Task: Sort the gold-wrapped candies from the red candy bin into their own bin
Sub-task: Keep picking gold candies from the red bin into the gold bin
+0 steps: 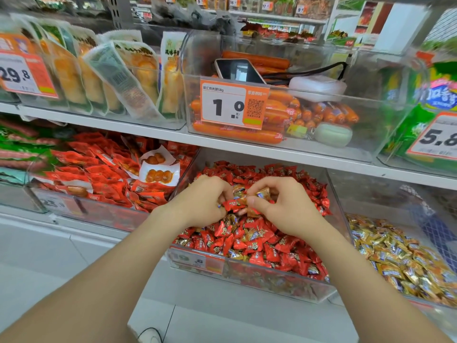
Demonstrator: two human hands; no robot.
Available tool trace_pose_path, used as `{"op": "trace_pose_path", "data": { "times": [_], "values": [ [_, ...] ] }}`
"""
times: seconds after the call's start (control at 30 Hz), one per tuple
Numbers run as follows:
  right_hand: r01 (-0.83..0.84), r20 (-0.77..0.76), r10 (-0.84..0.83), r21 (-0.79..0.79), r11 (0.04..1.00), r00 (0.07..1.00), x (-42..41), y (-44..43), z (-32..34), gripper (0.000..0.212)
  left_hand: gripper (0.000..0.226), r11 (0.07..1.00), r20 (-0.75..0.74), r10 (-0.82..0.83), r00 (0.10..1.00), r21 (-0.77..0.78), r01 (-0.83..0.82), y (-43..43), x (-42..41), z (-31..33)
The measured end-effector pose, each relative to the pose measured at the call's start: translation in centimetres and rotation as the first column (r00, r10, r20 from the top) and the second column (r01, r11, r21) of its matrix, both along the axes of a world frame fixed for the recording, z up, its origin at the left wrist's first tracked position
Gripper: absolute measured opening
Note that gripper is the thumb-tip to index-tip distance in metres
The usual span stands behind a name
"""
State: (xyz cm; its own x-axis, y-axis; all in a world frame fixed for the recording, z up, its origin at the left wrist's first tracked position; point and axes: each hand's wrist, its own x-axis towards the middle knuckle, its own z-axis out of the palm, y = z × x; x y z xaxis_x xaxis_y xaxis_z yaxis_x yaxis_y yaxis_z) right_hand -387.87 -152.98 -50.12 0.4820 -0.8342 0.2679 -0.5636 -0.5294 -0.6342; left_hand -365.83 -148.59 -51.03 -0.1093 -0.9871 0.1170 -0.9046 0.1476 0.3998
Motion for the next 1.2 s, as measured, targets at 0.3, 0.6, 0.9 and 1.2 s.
{"op": "trace_pose_path", "data": {
  "times": [0.3,0.6,0.9,1.2],
  "values": [
    [0.087,0.386,-0.254,0.399,0.913,0.887,-0.6,0.6,0.5,0.008,0.028,0.986,-0.24,0.072,0.968,-0.127,-0.105,0.8,0.6,1.0],
    [0.054,0.561,-0.409,0.542,0.838,0.72,0.1,0.2,0.5,0.007,0.034,0.988,-0.309,0.11,0.945,-0.068,-0.137,0.6,-0.2,1.2],
    [0.216,0.248,-0.324,0.381,0.899,0.913,-0.5,1.4,2.0,0.04,0.049,0.989,-0.438,0.144,0.887,0.099,-0.112,0.9,-2.1,1.7],
    [0.065,-0.111,-0.064,0.001,0.998,0.992,-0.4,1.8,1.3,0.02,0.028,0.983,-0.23,0.158,0.96,-0.059,-0.176,1.7,-1.5,1.7]
  ]
}}
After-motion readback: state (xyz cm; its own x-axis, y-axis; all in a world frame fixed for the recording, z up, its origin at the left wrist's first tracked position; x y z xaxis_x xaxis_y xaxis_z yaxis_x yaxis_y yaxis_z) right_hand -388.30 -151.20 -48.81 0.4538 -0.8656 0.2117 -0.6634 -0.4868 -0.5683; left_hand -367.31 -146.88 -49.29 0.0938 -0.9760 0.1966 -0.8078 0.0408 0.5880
